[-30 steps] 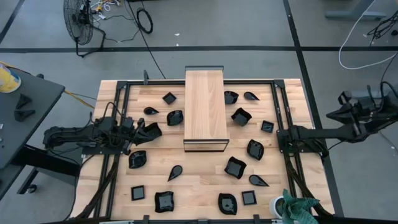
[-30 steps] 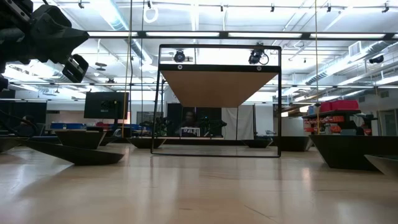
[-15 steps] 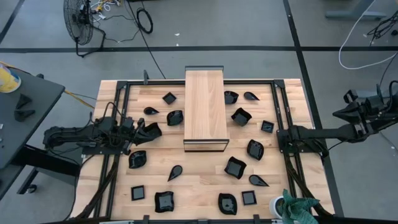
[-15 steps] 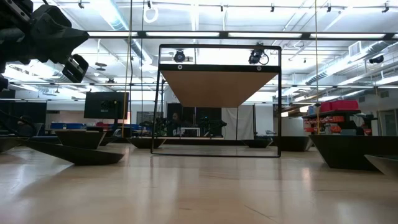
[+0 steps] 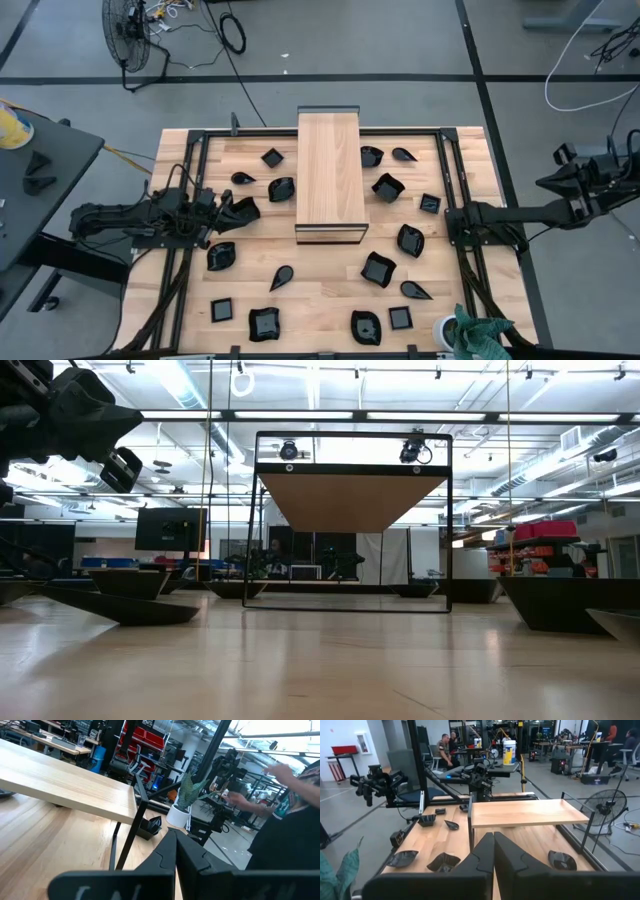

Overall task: Pick & Place Mini shaped plates
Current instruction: Put the square plate on the shelf

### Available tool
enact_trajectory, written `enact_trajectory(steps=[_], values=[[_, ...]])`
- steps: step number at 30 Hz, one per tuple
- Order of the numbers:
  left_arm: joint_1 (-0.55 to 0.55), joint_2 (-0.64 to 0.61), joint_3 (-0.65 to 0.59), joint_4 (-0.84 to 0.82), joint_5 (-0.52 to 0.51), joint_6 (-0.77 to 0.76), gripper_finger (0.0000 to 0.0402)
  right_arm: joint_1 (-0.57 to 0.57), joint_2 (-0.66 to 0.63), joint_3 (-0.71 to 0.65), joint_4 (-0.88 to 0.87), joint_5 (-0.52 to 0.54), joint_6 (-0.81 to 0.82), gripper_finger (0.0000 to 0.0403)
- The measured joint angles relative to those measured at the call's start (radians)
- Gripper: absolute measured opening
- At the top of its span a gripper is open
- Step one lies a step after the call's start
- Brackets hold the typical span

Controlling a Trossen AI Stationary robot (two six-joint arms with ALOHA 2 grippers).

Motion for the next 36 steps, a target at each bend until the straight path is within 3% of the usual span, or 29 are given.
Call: enact_trajectory(steps=[29, 36], values=[[0.0, 0.0, 0.0, 0.001, -0.001, 0.0, 0.0003, 0.0, 0.0, 0.0, 0.004, 0.0, -0.001, 0.001], [0.0, 0.0, 0.002, 0.09, 0.007, -0.075, 0.0003, 0.0, 0.0, 0.0, 0.004, 0.0, -0.001, 0.001]])
